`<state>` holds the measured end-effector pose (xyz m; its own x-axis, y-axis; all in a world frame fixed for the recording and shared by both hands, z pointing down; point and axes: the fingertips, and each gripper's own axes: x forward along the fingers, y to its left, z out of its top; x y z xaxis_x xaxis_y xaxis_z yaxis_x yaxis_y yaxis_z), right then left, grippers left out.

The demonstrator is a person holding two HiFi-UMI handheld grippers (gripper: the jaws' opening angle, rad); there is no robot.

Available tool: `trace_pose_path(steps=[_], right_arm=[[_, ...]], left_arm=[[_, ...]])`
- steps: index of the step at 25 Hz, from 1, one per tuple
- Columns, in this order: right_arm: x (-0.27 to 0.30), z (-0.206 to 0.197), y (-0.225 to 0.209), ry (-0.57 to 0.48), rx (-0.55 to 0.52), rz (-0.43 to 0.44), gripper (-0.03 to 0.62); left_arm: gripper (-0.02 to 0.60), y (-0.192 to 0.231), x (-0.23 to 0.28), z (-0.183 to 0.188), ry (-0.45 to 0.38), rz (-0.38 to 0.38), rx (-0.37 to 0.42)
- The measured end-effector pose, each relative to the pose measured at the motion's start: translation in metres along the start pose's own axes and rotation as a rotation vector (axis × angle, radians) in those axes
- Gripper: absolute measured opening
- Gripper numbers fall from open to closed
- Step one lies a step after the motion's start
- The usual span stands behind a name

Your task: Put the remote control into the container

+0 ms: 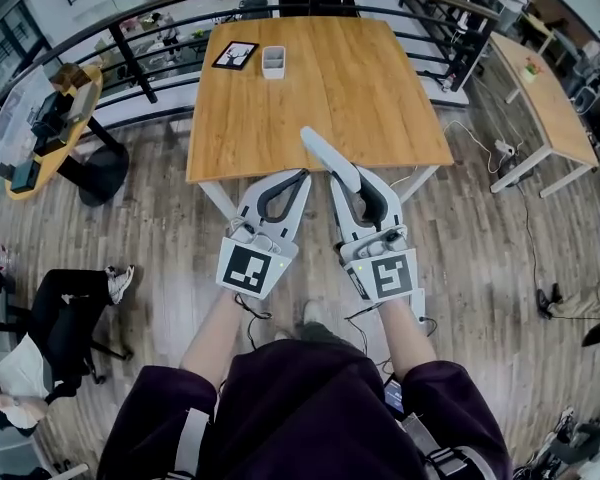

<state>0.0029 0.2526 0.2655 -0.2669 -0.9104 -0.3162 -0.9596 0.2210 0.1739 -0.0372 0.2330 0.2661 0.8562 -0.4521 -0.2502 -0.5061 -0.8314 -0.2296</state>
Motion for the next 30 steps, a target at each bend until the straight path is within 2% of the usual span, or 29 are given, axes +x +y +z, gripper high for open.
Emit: trace_pose_path(steps=[9, 15, 23, 30], right_arm=[[0.022, -0.023, -0.056, -0.008, 0.029, 0.017, 0.110], [0.043, -0.043, -0.070, -0.003, 0.041, 0.042, 0.110], [0.089, -0.080, -0.083, 0.025, 0.033, 0.063, 0.110], [0.151, -0.119, -0.101, 0.041, 0.044, 0.064, 0.110]], left_arm=[[0.012, 0.011, 0.056, -0.015, 0.017, 0.033, 0.021], [0.012, 0.030, 0.076, -0.035, 0.042, 0.053, 0.018], [0.012, 0.076, 0.105, -0.064, 0.040, 0.057, 0.029], [0.012, 0.134, 0.138, -0.106, 0.064, 0.063, 0.011]])
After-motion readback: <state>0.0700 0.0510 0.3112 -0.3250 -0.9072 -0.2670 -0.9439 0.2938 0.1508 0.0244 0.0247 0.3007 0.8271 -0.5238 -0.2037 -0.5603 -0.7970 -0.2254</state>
